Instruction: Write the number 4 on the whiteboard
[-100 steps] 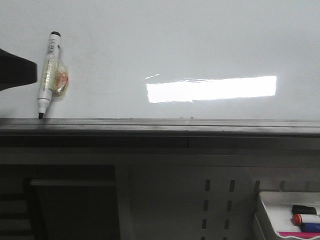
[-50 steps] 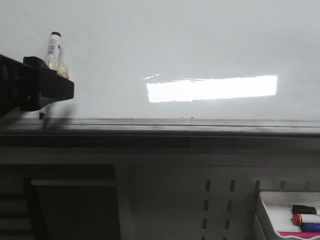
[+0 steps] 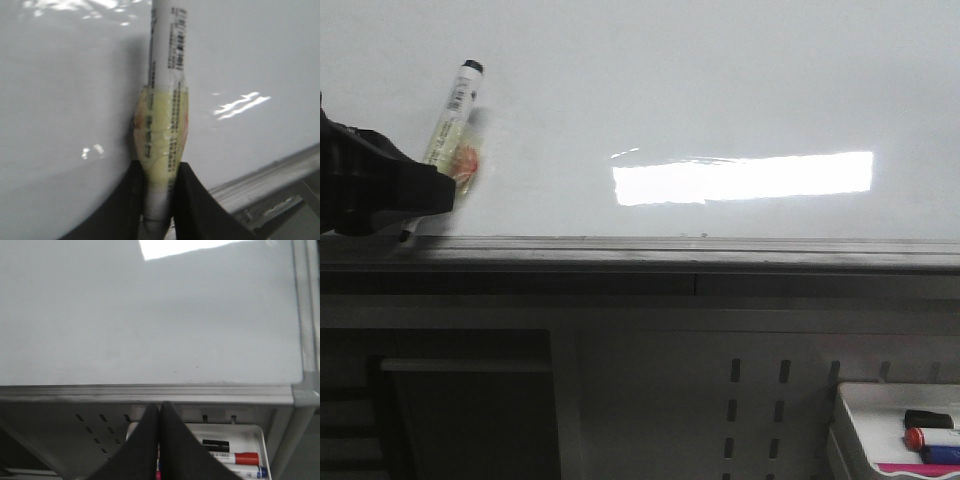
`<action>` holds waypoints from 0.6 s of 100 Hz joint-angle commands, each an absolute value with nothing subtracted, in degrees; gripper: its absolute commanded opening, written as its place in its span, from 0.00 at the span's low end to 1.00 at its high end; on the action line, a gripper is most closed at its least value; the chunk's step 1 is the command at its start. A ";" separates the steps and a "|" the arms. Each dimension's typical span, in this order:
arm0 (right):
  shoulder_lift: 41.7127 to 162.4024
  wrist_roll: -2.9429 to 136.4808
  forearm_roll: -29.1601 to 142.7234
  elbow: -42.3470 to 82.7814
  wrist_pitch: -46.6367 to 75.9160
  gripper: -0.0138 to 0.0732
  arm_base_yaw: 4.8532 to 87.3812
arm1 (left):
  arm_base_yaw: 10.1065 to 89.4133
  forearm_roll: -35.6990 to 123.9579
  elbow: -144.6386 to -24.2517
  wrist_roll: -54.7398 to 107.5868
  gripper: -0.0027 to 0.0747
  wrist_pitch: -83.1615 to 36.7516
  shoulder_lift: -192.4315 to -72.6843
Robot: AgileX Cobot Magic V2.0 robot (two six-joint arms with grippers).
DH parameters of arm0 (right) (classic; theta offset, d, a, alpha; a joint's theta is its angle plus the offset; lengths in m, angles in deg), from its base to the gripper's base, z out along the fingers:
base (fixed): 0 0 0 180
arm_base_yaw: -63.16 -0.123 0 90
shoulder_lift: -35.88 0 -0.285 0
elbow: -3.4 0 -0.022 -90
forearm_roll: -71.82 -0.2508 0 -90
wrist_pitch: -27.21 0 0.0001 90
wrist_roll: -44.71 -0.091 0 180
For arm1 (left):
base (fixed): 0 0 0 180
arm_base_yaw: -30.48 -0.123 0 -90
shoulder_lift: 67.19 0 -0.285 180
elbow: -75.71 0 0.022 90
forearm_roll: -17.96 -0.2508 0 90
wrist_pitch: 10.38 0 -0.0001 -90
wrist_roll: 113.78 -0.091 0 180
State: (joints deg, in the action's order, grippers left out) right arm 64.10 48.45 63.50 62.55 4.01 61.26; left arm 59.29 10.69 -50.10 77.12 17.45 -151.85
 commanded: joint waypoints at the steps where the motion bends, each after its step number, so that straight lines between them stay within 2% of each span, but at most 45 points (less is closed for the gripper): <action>1: 66.04 51.65 63.25 58.24 6.95 0.10 57.24 | 59.40 1.16 -51.34 77.64 0.01 21.83 -148.19; 16: 71.50 52.95 63.15 53.99 7.07 0.10 47.56 | 59.40 -14.22 -51.34 77.64 0.01 21.96 -144.23; 43: 85.15 54.19 63.15 47.36 11.07 0.11 25.02 | 59.40 -40.67 -51.34 77.64 0.01 24.34 -139.17; 48: 87.65 54.45 63.15 45.85 11.61 0.15 21.17 | 59.40 -41.64 -51.34 77.64 0.01 25.03 -138.89; 53: 90.26 54.45 63.45 44.29 11.87 0.24 17.81 | 59.40 -41.64 -51.34 77.64 0.01 25.60 -138.78; 58: 92.05 54.45 63.54 42.81 12.17 0.37 15.02 | 59.40 -41.64 -51.34 77.64 0.01 26.39 -138.73; 60: 92.78 54.45 63.86 42.24 12.45 0.45 14.05 | 59.40 -41.76 -51.34 77.64 0.01 26.80 -138.73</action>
